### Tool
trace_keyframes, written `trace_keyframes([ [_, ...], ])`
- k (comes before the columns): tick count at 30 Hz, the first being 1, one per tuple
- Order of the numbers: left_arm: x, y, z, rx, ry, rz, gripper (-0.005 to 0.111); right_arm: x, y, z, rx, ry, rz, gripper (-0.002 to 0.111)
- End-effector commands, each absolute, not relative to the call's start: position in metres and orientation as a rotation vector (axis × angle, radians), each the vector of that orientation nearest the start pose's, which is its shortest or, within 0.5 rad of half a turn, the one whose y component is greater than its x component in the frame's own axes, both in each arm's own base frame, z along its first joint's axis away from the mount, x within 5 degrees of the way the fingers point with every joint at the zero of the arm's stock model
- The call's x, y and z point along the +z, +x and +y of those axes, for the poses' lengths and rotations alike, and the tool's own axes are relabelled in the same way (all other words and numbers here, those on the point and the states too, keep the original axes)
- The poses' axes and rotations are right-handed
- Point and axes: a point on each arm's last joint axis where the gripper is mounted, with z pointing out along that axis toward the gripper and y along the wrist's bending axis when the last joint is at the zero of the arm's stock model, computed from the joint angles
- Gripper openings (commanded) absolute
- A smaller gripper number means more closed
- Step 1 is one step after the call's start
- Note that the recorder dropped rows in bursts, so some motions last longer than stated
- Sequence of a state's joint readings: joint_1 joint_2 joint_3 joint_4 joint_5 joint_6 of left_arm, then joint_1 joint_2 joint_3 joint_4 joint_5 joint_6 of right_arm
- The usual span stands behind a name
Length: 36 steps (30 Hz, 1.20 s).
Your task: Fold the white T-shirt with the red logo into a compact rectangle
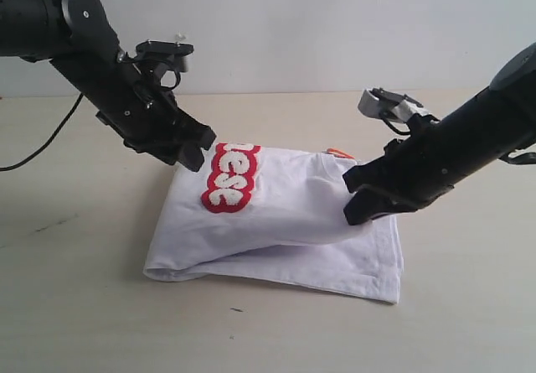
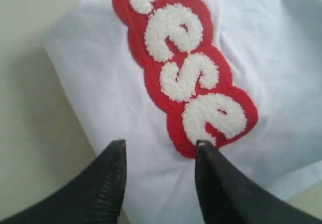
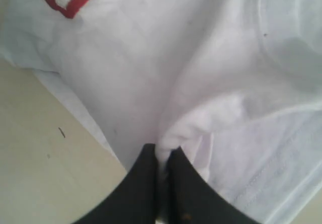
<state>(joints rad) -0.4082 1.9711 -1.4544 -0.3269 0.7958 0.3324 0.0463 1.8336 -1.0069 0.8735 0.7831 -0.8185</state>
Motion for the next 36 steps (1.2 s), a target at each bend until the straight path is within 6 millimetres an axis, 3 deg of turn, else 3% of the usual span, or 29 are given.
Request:
trace_keyframes([
  [1,0.201,0.37,-0.185,-0.438,0.731,2.681,0.044,0.145,0.326,0.062,0.774,-0.274,2.809,0.006],
  [9,0.181,0.37,-0.187,-0.467,0.723,2.752,0.044,0.15,0.324,0.063,0.793,-0.289,2.809,0.049],
  [12,0.167,0.371,-0.188,-0.468,0.724,2.79,0.044,0.155,0.323,0.063,0.786,-0.296,2.794,0.056],
  [24,0.12,0.372,-0.191,-0.501,0.756,2.884,0.044,0.203,0.323,0.064,0.779,-0.192,2.603,0.051],
  [27,0.117,0.372,-0.192,-0.509,0.748,2.893,0.044,0.195,0.327,0.066,0.82,-0.215,2.583,0.049],
  [36,0.117,0.371,-0.193,-0.542,0.723,2.899,0.044,0.154,0.337,0.086,0.767,-0.355,2.605,0.014],
])
